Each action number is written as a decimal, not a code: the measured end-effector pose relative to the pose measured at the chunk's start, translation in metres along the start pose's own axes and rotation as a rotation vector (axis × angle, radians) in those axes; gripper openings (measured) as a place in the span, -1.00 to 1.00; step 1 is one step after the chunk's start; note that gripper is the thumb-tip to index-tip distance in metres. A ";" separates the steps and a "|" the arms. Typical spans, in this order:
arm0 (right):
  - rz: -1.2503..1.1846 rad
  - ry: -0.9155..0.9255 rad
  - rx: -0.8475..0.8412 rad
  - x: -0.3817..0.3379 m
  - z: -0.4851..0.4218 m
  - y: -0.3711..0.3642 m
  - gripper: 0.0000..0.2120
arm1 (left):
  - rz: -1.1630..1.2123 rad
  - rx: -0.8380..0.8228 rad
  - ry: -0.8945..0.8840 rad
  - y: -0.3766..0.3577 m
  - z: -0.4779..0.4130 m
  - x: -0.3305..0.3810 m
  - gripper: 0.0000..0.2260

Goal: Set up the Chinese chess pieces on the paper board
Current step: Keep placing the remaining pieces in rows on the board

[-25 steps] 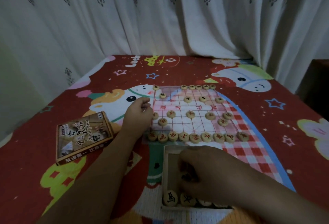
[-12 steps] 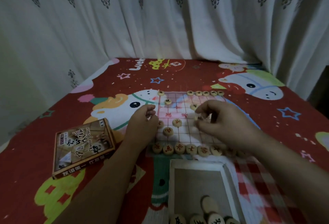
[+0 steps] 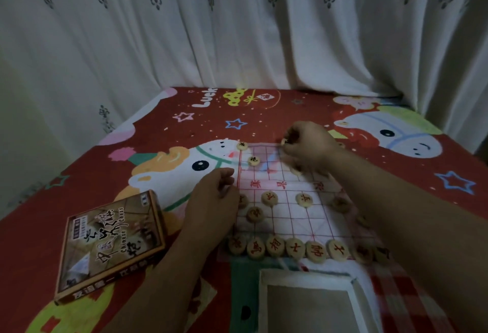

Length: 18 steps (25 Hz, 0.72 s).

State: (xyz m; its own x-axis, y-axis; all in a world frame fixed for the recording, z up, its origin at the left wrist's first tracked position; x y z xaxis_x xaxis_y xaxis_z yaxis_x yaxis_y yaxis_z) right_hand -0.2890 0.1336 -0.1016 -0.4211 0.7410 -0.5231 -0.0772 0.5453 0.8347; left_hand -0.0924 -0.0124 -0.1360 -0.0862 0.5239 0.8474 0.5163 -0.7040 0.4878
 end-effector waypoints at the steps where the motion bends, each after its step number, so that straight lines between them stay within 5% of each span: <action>1: 0.005 -0.014 -0.005 0.001 -0.005 -0.003 -0.94 | -0.002 0.002 0.000 -0.001 -0.001 0.000 -0.68; 18: 0.046 0.078 -0.162 -0.038 -0.037 -0.047 -0.84 | 0.031 0.000 0.011 -0.004 -0.002 -0.006 -0.68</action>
State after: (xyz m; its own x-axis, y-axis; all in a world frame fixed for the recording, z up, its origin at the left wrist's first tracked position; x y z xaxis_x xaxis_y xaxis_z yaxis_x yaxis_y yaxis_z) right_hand -0.3033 0.0656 -0.1143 -0.4959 0.7274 -0.4742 -0.1982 0.4368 0.8774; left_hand -0.0957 -0.0138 -0.1427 -0.0792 0.4966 0.8643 0.5188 -0.7198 0.4612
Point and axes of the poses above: each hand's wrist, its own z-axis away from the middle knuckle, its own y-axis out of the back of the hand, x = y × z, the point moved 1 cm from there along -z, towards the middle knuckle, and after that the axes turned 5 degrees about -y, right-handed, at the moved point
